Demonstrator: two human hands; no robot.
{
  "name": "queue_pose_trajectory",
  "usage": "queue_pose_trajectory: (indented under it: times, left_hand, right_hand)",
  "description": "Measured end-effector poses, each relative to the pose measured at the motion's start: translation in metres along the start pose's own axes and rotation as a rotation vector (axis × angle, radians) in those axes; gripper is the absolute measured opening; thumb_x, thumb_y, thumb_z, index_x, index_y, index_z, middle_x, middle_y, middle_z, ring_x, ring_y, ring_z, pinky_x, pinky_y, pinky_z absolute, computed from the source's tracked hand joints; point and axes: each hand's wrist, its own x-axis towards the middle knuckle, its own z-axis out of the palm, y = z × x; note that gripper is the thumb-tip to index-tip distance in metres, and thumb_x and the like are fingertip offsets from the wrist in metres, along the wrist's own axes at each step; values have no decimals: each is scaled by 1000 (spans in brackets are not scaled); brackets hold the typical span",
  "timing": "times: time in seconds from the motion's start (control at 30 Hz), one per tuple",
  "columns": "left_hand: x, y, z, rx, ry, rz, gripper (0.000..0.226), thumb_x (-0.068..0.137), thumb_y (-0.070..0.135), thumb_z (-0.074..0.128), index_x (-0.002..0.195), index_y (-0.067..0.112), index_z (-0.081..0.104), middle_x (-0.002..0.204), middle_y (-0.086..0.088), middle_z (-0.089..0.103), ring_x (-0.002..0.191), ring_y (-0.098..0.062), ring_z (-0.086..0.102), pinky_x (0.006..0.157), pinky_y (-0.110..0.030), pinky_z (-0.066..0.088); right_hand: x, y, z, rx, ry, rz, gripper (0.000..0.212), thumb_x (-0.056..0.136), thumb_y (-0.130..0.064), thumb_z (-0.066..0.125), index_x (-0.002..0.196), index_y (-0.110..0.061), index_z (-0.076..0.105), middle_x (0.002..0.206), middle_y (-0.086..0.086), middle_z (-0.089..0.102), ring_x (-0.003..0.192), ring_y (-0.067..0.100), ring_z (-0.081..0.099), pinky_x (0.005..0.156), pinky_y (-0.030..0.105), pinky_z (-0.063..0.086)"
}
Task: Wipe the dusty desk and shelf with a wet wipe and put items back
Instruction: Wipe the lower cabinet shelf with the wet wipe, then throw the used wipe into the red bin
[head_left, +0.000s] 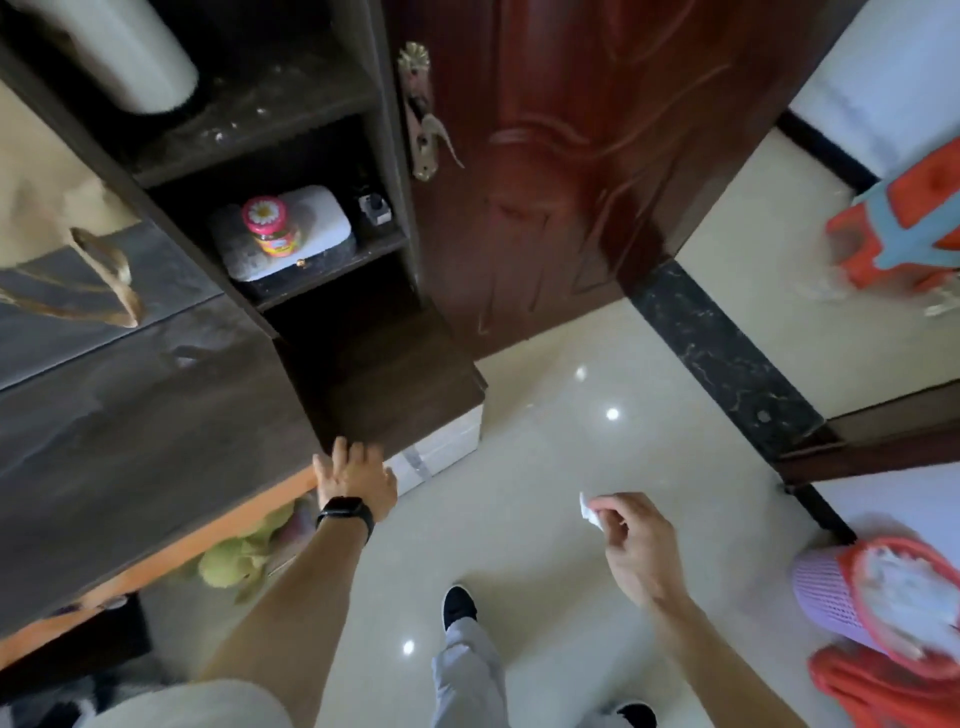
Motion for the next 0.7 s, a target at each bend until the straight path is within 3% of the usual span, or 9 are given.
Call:
queue_pose_trajectory:
  times: [0.1, 0.23, 0.43, 0.53, 0.6, 0.7]
  left_hand:
    - [-60, 103, -3, 46, -161, 241, 52, 98, 41, 32, 147, 24, 35, 144, -7, 51, 133, -29, 44, 113, -48, 26]
    - [-137, 248, -2, 54, -189, 493, 49, 100, 40, 32, 146, 25, 39, 141, -5, 53, 128, -28, 49, 110, -44, 31]
    - [-251, 447, -2, 29, -40, 875, 43, 100, 38, 38, 140, 28, 49, 139, 1, 54, 125, -21, 51, 106, -35, 36]
    - [-302, 519, -3, 30, 41, 1054, 41, 98, 34, 41, 136, 27, 54, 136, 4, 58, 119, -18, 56, 101, -33, 42]
    - [-328, 562, -5, 57, 124, 1185, 39, 96, 34, 44, 131, 29, 59, 132, 8, 62, 115, -14, 59, 101, -31, 42]
    - [-350, 618, -8, 99, 239, 1332, 34, 94, 34, 46, 122, 30, 65, 122, 11, 66, 114, -12, 59, 102, -32, 40]
  right_hand:
    - [-26, 23, -68, 30, 137, 41, 33, 83, 9, 63, 87, -21, 75, 90, -13, 67, 79, 2, 65, 75, 7, 46]
    - [-75, 78, -153, 50, 196, 171, 28, 93, -4, 57, 91, -26, 74, 99, -10, 64, 85, 2, 61, 74, 4, 41]
    - [-174, 176, -266, 70, 496, 311, 21, 88, -2, 69, 90, -22, 75, 90, -16, 63, 80, -5, 58, 72, 4, 39]
    - [-225, 218, -308, 88, 679, 438, 25, 85, 4, 70, 89, -21, 76, 89, -16, 63, 82, -5, 59, 70, 7, 41]
    - [-248, 245, -331, 83, 776, 501, 29, 84, 6, 70, 88, -22, 75, 90, -9, 65, 84, -2, 60, 71, 7, 42]
    - [-265, 283, -358, 71, 867, 578, 28, 84, 6, 71, 88, -22, 75, 91, -13, 66, 84, -1, 61, 73, 10, 44]
